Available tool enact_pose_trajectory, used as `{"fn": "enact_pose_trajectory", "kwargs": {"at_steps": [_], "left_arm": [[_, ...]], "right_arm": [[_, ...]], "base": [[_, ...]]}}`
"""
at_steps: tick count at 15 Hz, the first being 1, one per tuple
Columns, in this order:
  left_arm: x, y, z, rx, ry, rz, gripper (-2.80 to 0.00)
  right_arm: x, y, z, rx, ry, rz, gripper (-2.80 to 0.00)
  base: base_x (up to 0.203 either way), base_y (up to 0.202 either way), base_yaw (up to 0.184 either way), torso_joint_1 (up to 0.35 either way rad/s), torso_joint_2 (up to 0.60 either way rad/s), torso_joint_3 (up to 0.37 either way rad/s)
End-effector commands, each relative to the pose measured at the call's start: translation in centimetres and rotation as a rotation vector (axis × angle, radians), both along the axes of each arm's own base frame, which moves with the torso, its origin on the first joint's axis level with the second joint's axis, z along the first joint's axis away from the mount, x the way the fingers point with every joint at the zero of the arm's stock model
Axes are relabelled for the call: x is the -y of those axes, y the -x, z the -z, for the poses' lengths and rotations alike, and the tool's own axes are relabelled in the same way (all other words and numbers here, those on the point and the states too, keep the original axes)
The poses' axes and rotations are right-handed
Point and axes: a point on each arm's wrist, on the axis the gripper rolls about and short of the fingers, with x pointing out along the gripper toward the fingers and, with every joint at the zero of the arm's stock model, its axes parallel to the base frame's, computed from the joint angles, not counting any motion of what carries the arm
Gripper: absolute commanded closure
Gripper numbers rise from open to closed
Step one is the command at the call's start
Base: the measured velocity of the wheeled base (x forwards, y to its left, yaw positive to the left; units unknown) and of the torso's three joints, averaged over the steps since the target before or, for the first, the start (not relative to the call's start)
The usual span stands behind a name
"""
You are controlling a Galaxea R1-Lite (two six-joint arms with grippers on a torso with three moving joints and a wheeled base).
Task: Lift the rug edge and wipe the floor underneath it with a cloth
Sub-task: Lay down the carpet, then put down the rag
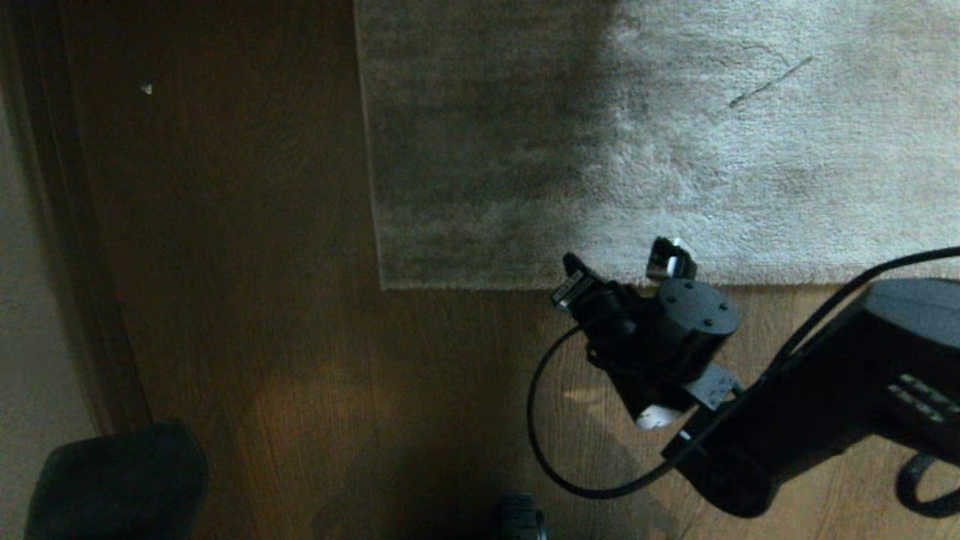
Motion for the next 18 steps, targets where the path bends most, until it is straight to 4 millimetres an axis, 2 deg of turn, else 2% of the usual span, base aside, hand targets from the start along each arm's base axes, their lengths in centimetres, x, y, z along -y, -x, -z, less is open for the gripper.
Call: {"fn": "enact_pose_trajectory", "kwargs": {"at_steps": [1,3,7,11,15,18], "left_arm": [[0.0,0.0,0.0,0.001,0.001,0.0,0.0],[0.0,0.0,0.0,0.001,0.001,-0.001,0.0],[0.0,0.0,0.0,0.001,0.001,-0.001,0.0],[0.0,0.0,0.0,0.001,0.001,-0.001,0.0],[0.0,0.0,0.0,0.0,0.001,0.0,0.0],[0.0,0.0,0.0,0.001,0.001,-0.001,0.0]], "right_arm": [[2.9,3.2,-3.6,0.084,-0.01,0.021,0.0],[5.8,6.0,-4.0,0.076,0.067,0.045,0.0],[12.0,9.7,-2.9,0.028,0.214,0.169,0.0],[17.3,11.3,-2.7,0.012,0.276,0.379,0.0],[19.8,13.9,-2.0,-0.009,0.31,0.474,0.0],[20.8,14.2,-2.5,0.011,0.295,0.537,0.0]], "base": [[0.0,0.0,0.0,0.0,0.0,0.0],[0.0,0.0,0.0,0.0,0.0,0.0],[0.0,0.0,0.0,0.0,0.0,0.0],[0.0,0.0,0.0,0.0,0.0,0.0],[0.0,0.0,0.0,0.0,0.0,0.0],[0.0,0.0,0.0,0.0,0.0,0.0]]}}
